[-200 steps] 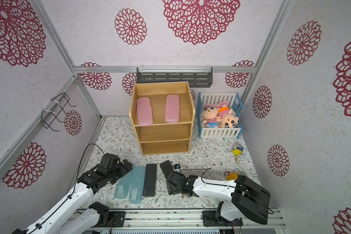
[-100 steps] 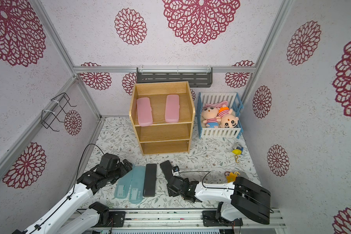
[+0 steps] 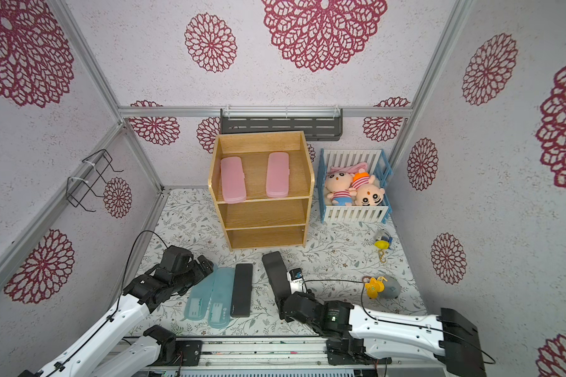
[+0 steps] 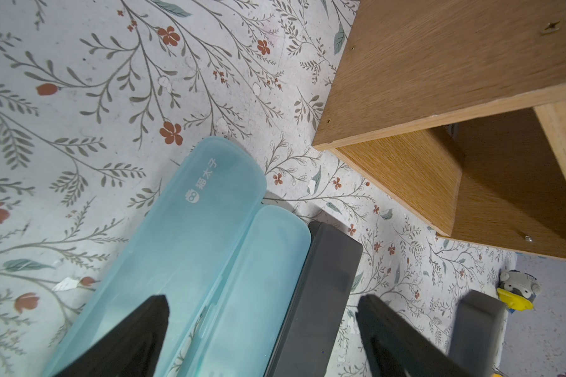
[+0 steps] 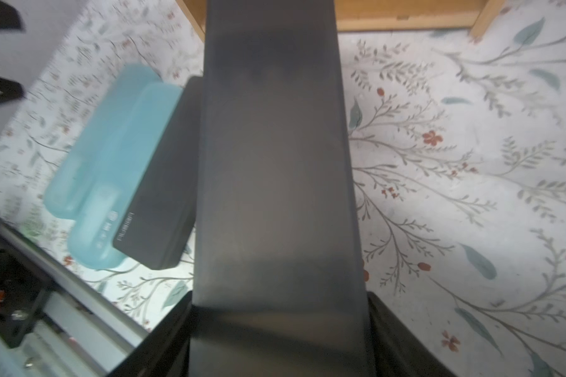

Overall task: Place the pencil cases on the shelf according to color
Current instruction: Pick up the pencil case from the center of the board, then place the pencil case on the shelf.

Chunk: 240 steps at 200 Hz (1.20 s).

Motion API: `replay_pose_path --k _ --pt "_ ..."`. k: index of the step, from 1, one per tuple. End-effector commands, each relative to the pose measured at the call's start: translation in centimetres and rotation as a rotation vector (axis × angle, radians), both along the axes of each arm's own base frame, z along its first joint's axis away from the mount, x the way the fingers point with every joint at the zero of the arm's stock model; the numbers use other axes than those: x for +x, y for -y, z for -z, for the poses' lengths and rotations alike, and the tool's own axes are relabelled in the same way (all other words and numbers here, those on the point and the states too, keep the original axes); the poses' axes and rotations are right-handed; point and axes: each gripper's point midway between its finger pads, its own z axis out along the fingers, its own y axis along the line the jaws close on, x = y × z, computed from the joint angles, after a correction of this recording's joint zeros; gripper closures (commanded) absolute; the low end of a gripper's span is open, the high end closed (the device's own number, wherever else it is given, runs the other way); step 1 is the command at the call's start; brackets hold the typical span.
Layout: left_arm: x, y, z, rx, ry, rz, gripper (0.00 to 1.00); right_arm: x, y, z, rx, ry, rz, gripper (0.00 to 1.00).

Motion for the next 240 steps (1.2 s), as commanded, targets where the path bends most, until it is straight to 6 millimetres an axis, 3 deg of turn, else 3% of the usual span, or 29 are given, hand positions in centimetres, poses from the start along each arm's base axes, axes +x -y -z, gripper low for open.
replay_pose_path --k 1,41,60,114,171,204,240 --pt "-0.1 -0.1 -0.6 0.007 0.015 -0.002 0.03 1.1 1.1 -4.1 0.058 0.09 0.074 0.39" --pt "0.2 -0.1 -0.9 0.012 0.031 -0.007 0.03 2.5 0.8 -8.0 0.053 0.167 0.116 0.38" --pt "0.5 0.0 -1.0 0.009 0.038 -0.004 0.03 3.5 -0.4 -9.2 0.028 0.189 0.115 0.36" --pt "1.4 0.7 -1.8 -0.003 0.053 0.014 0.03 11.1 -1.4 -11.2 -0.043 0.202 0.244 0.36" --pt "2.2 1.1 -2.1 -0.008 0.071 0.024 0.03 17.0 -1.7 -11.4 -0.056 0.179 0.301 0.32" --pt "2.5 1.4 -2.0 -0.002 0.062 0.038 0.03 18.9 -1.8 -11.5 -0.067 0.175 0.306 0.26" --pt "2.7 1.7 -1.6 -0.006 0.052 0.046 0.03 19.9 -1.8 -11.6 -0.087 0.166 0.317 0.1"
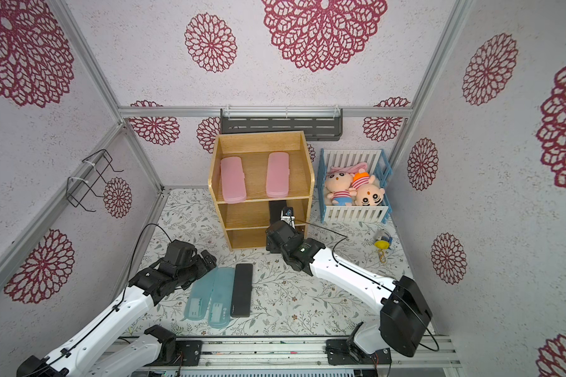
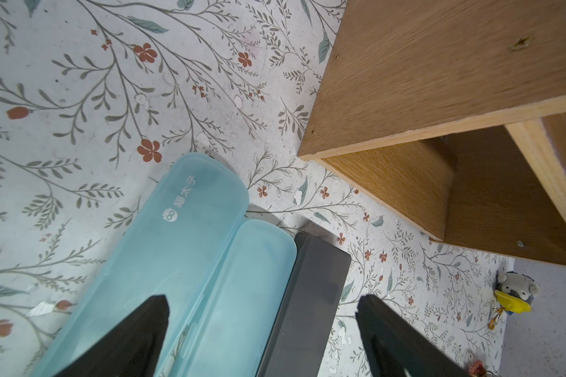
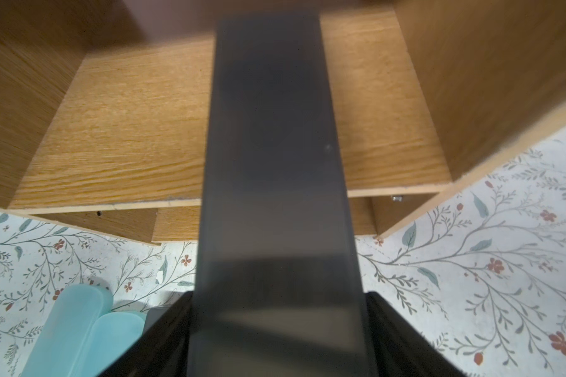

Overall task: Place the pencil cases on the shelf according to color
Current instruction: Place the pencil case on the shelf.

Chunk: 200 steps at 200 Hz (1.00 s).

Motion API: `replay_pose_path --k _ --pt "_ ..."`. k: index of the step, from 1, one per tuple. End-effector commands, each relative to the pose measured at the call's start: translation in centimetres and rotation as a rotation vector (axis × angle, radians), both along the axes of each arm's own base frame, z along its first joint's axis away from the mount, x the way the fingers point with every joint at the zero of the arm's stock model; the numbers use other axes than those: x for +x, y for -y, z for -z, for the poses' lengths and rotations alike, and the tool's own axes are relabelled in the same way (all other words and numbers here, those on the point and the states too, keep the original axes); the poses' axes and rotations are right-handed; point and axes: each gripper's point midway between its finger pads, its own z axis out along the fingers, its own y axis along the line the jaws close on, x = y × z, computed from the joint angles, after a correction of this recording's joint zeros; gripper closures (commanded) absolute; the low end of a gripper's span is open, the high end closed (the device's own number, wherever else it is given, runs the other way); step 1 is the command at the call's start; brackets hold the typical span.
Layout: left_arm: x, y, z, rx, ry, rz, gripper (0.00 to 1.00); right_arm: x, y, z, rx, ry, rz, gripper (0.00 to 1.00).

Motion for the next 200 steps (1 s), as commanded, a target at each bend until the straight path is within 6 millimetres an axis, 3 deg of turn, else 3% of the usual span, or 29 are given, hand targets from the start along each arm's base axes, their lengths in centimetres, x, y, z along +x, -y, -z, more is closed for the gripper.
replay_pose_path --k 1,32,133,157,185,200 --pt "0.9 0.8 -1.2 -0.015 0.042 0.029 0.03 1.3 -0.6 -2.9 0.041 0.063 -0.003 0.1" --pt "1.0 1.0 -1.1 -0.017 0.038 0.038 0.03 1.0 -0.5 -3.8 0.062 0.064 -0.007 0.01" --pt "-0.2 -0.4 -3.3 0.031 0.078 0.039 0.03 -3.4 3.0 -4.1 0.099 0.026 -0.014 0.03" --pt "-0.6 -0.9 -2.9 0.06 0.065 0.039 0.03 -4.4 3.2 -3.6 0.102 0.001 -0.024 0.13" --pt "-1.2 -1.6 -2.4 0.086 0.045 0.031 0.03 -5.7 3.0 -2.8 0.127 -0.018 -0.049 0.46" --pt "-1.5 -1.8 -2.1 0.086 0.049 0.019 0.03 -6.4 2.5 -2.1 0.134 -0.027 -0.073 0.53"
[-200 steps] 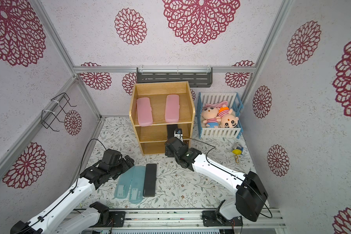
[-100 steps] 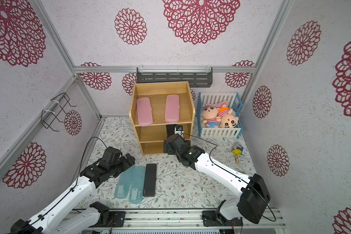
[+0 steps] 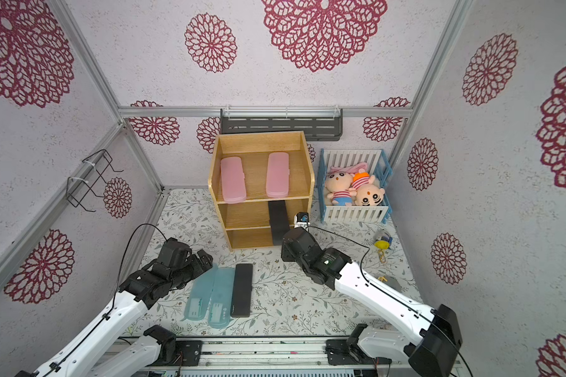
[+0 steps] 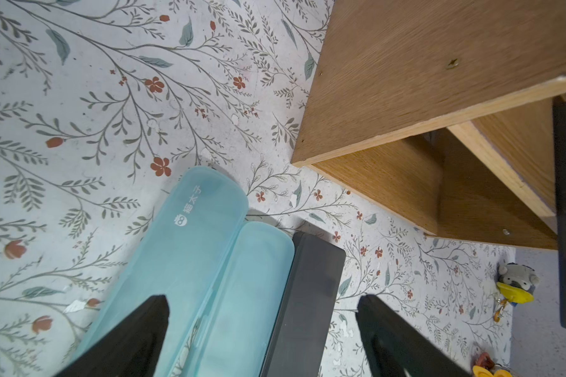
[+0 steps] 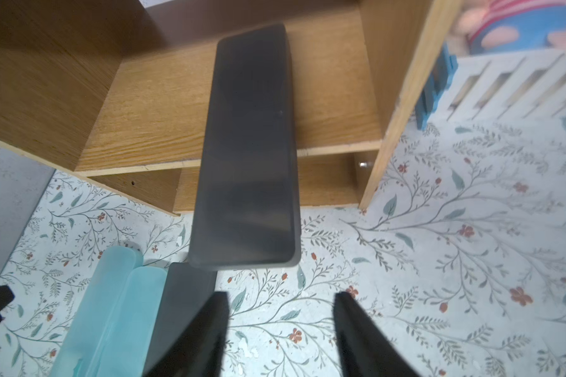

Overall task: Place the pencil cases on the shelf according to color
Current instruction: Place the pencil case on the shelf.

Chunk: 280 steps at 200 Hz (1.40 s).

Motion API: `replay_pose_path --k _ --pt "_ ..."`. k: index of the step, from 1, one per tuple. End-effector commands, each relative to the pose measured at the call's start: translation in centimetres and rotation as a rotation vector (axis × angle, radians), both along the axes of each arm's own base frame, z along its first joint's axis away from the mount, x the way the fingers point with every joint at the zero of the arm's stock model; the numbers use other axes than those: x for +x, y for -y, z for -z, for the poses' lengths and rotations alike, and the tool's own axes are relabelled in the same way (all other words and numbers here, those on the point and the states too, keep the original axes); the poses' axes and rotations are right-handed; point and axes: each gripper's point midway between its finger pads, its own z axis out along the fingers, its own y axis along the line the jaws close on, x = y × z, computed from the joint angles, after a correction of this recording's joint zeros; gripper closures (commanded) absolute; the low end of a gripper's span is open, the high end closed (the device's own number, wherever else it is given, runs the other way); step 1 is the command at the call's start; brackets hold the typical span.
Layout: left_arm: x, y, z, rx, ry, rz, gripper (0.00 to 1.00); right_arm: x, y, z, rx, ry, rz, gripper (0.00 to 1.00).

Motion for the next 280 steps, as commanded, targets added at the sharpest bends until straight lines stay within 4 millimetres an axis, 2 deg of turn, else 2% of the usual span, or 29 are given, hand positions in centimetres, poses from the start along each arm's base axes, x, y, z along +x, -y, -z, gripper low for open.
replay_pose_path --k 1,31,65,100,116,158,174,202,214,222,249,269,280 --pt "-0.7 -0.8 0.1 0.033 0.004 -0.008 0.03 -1.1 -0.7 -0.3 0.047 0.002 -0.036 0.53" --pt "-1.1 -0.8 0.1 0.014 0.01 -0.003 0.03 -1.2 -2.3 2.0 0.032 -0.047 -0.091 0.61" --pt "-1.5 -0.6 0.6 0.013 -0.024 0.008 0.03 1.4 -3.9 3.4 0.011 -0.043 -0.102 0.61" --pt "-1.8 -0.4 0.3 0.031 -0.041 0.042 0.03 5.2 -5.1 3.2 -0.017 -0.015 -0.102 0.59" --pt "-2.1 -0.7 0.1 0.04 -0.045 0.04 0.03 6.7 -4.9 2.9 -0.023 -0.002 -0.09 0.58" --pt "-2.5 -0.7 -0.7 0.001 -0.006 0.024 0.03 8.5 -4.5 1.9 -0.04 0.04 -0.09 0.55" --pt "-2.5 -0.6 -1.4 -0.009 0.018 0.036 0.03 8.0 -4.4 1.2 -0.019 0.048 -0.099 0.51" --pt "-3.1 -1.0 -2.9 0.029 0.018 0.067 0.03 5.3 -4.6 0.1 0.043 0.061 -0.126 0.27" --pt "-3.4 -1.4 -3.5 0.061 0.019 0.081 0.03 3.9 -4.4 0.2 0.054 0.057 -0.123 0.2" --pt "-3.5 -1.7 -3.8 0.07 0.022 0.073 0.03 3.0 -4.5 0.7 0.058 0.047 -0.13 0.15" --pt "-2.9 -0.7 -5.6 0.049 0.102 0.14 0.03 0.0 -5.6 3.1 0.038 0.012 -0.142 0.06" --pt "-2.3 -1.7 -8.5 0.137 0.174 0.153 0.03 -1.6 -7.1 5.1 0.029 -0.013 -0.124 0.02" --pt "-2.0 -2.4 -9.3 0.195 0.195 0.147 0.03 -2.6 -8.1 6.2 0.04 -0.04 -0.12 0.01"
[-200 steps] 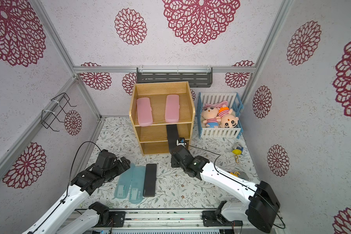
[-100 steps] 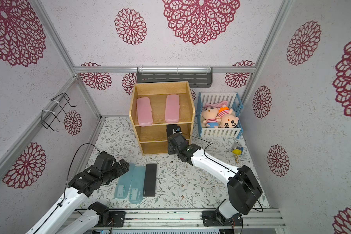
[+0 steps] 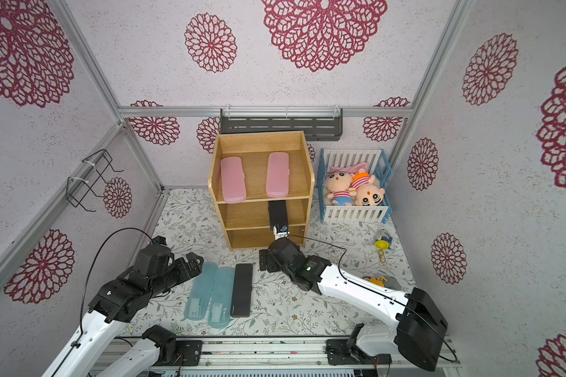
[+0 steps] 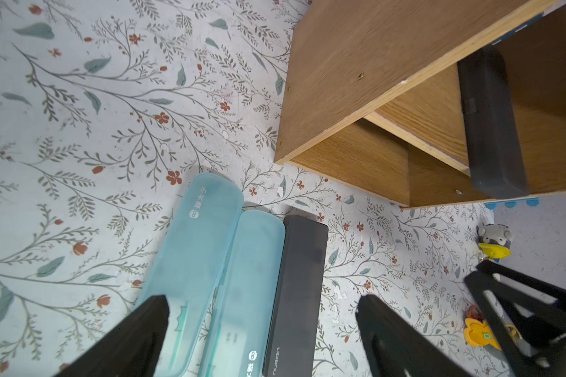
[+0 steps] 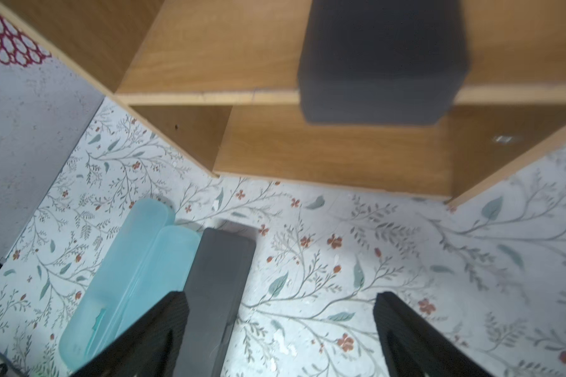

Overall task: Place the pencil cases on the shelf according to color
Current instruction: Place the pencil case on the shelf, then pick up the pencil case from the center of the board.

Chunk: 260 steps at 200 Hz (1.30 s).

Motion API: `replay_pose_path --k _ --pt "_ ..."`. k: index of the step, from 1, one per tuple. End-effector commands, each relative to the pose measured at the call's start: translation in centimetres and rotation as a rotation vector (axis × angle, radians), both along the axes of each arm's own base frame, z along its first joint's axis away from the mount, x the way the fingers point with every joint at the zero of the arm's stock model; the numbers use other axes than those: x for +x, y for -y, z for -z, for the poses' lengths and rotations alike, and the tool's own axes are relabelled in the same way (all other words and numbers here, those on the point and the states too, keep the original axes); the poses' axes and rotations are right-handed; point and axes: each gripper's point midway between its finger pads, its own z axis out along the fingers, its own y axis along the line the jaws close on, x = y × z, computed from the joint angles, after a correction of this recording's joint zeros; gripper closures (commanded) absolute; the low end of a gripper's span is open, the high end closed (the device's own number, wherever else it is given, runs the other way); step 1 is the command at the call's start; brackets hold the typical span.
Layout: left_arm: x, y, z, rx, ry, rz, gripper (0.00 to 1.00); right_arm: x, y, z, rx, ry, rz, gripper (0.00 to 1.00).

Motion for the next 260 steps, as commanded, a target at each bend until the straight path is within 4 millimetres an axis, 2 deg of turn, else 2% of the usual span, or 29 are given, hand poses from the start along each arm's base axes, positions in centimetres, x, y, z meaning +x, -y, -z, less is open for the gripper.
replay_pose_path --k 1,13,27,54,80,111,114,121,138,157,202,260 --pt "0.6 -1.3 -2.7 0.127 0.082 0.024 0.03 -1.0 -1.3 1.5 0.03 -0.021 0.076 0.01" --pt "0.7 -2.0 -2.7 0.172 0.079 0.008 0.03 -1.9 -2.5 2.7 0.052 -0.046 0.074 0.01" --pt "0.6 -2.4 -1.9 0.201 0.065 0.0 0.03 -3.0 -4.1 4.2 0.077 -0.089 0.047 0.01" --pt "0.3 -4.7 -2.5 0.255 0.099 -0.103 0.03 -4.8 -6.3 6.3 0.083 -0.145 0.014 0.01" --pt "0.4 -4.8 -2.6 0.237 0.114 -0.111 0.03 -6.4 -7.2 7.6 0.056 -0.175 0.002 0.01" --pt "1.2 -4.6 -1.8 0.221 0.087 -0.104 0.03 -7.2 -6.6 9.1 -0.024 -0.184 0.034 0.01" --pt "1.3 -4.6 -1.7 0.218 0.08 -0.104 0.03 -8.2 -7.1 9.2 -0.028 -0.186 0.005 0.01" --pt "1.6 -4.6 -1.3 0.215 0.057 -0.101 0.03 -8.7 -7.1 9.5 -0.034 -0.191 -0.001 0.01" --pt "2.5 -4.8 -0.2 0.197 -0.005 -0.101 0.03 -9.1 -7.0 10.0 -0.05 -0.198 -0.003 0.01" --pt "3.1 -5.0 0.5 0.171 -0.04 -0.104 0.03 -9.9 -8.0 10.3 -0.058 -0.212 -0.031 0.01" --pt "3.3 -5.2 0.5 0.126 -0.028 -0.108 0.03 -10.6 -9.0 12.0 -0.103 -0.231 -0.035 0.01" --pt "3.4 -5.2 0.8 0.125 -0.044 -0.112 0.03 -10.5 -10.7 12.8 -0.128 -0.236 -0.054 0.01"
